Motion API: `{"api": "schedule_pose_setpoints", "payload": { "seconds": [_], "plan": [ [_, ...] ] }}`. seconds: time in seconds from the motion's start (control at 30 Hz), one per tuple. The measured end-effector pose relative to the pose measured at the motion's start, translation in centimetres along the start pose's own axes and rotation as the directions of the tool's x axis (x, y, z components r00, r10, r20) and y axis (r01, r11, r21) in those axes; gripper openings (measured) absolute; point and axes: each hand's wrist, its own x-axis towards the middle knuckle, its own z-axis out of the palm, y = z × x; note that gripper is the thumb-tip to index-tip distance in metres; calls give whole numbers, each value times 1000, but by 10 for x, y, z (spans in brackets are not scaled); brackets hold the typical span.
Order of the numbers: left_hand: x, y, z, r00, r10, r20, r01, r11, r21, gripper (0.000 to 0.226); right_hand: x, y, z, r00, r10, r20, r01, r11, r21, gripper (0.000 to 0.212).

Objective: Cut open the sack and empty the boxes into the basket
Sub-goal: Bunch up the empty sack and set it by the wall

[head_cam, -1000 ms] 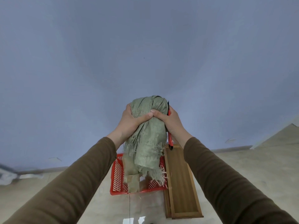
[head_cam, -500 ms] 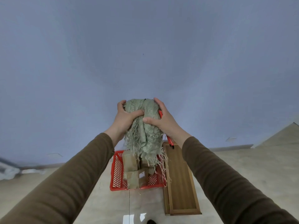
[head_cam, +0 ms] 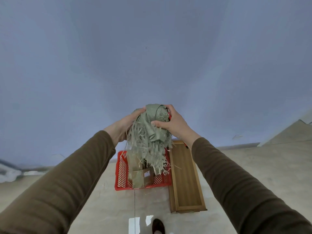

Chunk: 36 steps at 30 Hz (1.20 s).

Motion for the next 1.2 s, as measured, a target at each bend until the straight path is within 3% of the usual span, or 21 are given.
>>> {"api": "schedule_pose_setpoints", "payload": {
  "seconds": [0.1, 0.27, 0.37, 0.43, 0.5, 0.63, 0.8, 0.9, 1.03, 1.2],
  "plan": [
    [-11, -17, 11, 994, 73, -83, -71, 997, 19, 116, -12, -3, 10, 990, 36, -135, -43, 998, -46, 72],
    [-37, -46, 14, 957, 278, -80, -270, 958, 97, 121, -30, -8, 24, 976, 195, -97, -159, 942, 296, 64],
    [-52, -64, 16, 930, 359, -82, -344, 927, 152, 129, -48, -16, 31, 950, 312, -11, -278, 861, 425, 90],
    [-59, -70, 21, 915, 371, -157, -348, 925, 154, 125, -59, -22, 35, 930, 368, 15, -332, 821, 465, 117],
    [-65, -72, 24, 901, 353, -253, -333, 935, 122, 117, -73, -27, 39, 935, 356, -2, -309, 814, 492, 124],
    [-72, -71, 34, 900, 282, -334, -269, 959, 84, 117, -109, -18, 41, 968, 229, -98, -191, 934, 301, 102],
    [-71, -74, 68, 922, 222, -318, -210, 975, 72, 128, -143, 0, 12, 989, 124, -85, -101, 966, 237, 107],
    [-64, -78, 103, 930, 194, -312, -185, 981, 58, 128, -158, 14, -14, 987, 144, -67, -126, 968, 217, 106],
    [-49, -84, 169, 924, 198, -328, -185, 980, 70, 113, -182, 47, -64, 980, 197, -25, -184, 949, 257, 104],
    [-28, -89, 287, 947, 202, -248, -196, 979, 49, 94, -218, 105, -152, 946, 293, -138, -245, 927, 283, 97]
  ]
}}
